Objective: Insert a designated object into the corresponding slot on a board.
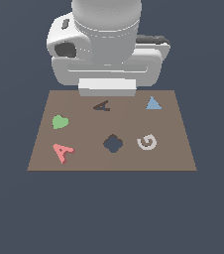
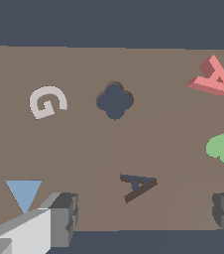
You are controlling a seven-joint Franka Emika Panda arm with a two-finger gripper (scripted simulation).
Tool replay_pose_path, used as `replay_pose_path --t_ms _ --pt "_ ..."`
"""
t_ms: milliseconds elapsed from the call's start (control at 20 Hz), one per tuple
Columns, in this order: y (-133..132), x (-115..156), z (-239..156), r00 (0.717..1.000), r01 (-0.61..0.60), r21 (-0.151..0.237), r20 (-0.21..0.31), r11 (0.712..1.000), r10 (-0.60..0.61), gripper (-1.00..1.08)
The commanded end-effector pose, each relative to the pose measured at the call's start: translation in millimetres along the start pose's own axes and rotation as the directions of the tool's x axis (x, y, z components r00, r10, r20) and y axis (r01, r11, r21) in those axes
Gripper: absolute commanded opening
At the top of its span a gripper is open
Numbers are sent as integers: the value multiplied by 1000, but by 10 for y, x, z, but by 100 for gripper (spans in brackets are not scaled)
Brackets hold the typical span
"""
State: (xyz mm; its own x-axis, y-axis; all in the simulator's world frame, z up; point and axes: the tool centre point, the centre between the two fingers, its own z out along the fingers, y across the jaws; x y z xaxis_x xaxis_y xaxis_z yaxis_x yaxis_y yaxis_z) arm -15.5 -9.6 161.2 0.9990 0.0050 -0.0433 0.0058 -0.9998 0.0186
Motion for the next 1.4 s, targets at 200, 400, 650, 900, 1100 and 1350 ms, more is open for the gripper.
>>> replay_pose_path --t_ms 200,400,650,900,1100,1350 --pt "16 2 10 1000 8 0 0 1000 -8 100" --pt "62 10 38 999 33 0 -2 999 -33 100" --pt "164 33 101 996 88 -1 -4 996 -88 100" --pt "314 77 195 986 168 -2 -8 986 -168 100" --pt "466 137 293 968 251 -3 -13 968 -251 100" --pt "691 259 446 926 376 -5 -19 927 -376 100"
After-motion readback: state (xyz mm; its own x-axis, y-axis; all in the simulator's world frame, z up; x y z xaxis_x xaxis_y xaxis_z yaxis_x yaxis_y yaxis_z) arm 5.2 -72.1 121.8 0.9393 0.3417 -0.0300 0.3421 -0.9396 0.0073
